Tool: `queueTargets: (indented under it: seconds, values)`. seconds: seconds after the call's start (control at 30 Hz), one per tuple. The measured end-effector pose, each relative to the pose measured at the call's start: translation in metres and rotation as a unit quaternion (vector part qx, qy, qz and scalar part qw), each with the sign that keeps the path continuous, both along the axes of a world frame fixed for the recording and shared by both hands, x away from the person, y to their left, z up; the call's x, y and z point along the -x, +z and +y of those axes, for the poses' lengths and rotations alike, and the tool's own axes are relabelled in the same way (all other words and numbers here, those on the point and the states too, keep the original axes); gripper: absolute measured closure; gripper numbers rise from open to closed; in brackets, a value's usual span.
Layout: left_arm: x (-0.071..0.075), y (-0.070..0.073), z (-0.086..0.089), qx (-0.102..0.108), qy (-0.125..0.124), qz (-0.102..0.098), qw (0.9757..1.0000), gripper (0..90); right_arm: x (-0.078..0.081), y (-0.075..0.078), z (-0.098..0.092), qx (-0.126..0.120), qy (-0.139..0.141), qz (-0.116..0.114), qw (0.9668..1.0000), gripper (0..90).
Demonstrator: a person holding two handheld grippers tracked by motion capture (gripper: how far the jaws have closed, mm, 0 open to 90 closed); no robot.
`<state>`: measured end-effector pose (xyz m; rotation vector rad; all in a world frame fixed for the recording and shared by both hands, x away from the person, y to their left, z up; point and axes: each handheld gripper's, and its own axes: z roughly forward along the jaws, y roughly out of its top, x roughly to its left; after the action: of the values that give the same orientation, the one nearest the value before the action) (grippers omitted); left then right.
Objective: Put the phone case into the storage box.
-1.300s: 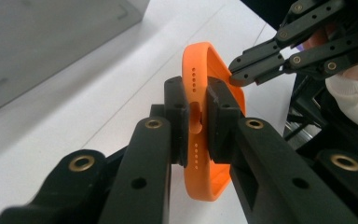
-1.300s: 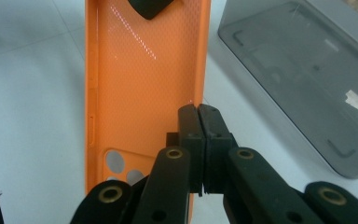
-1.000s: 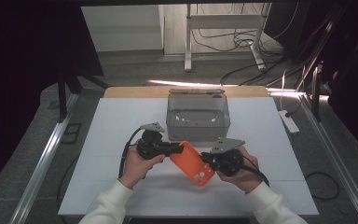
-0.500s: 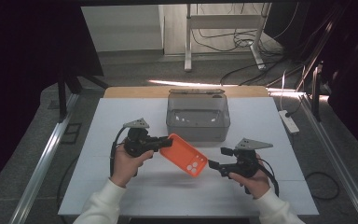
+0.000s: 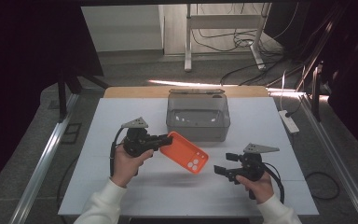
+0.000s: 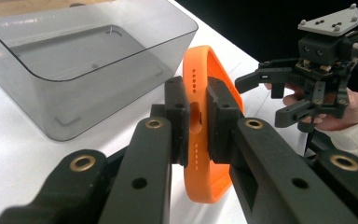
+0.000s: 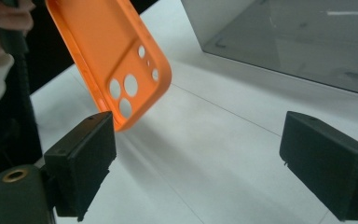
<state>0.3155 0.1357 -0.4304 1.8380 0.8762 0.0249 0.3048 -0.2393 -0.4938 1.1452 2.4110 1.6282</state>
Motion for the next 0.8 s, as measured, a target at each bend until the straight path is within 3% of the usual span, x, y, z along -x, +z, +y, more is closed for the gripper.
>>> queueTargets:
  seconds: [0.13, 0.23, 0.33, 0.57, 0.8]
  values:
    - [0.000, -0.001, -0.002, -0.003, 0.000, -0.003, 1.0000, 81.0, 0.000, -0.001, 0.002, -0.009, 0.004, -0.002, 0.9999, 12.4]
    - [0.000, -0.001, -0.003, 0.000, -0.001, -0.004, 1.0000, 81.0, 0.001, -0.001, 0.004, -0.035, 0.006, -0.008, 0.9993, 18.0]
    - [0.002, 0.000, -0.006, 0.003, -0.001, -0.011, 0.9999, 81.0, 0.001, -0.003, 0.007, -0.057, 0.005, 0.006, 0.9983, 20.0]
    - [0.004, 0.001, -0.008, 0.010, 0.000, -0.024, 0.9997, 81.0, 0.000, -0.006, 0.021, -0.074, 0.018, 0.018, 0.9970, 27.4]
    - [0.006, 0.002, -0.009, 0.019, -0.002, -0.036, 0.9992, 80.9, -0.001, -0.008, 0.033, -0.072, 0.028, 0.021, 0.9968, 34.9]
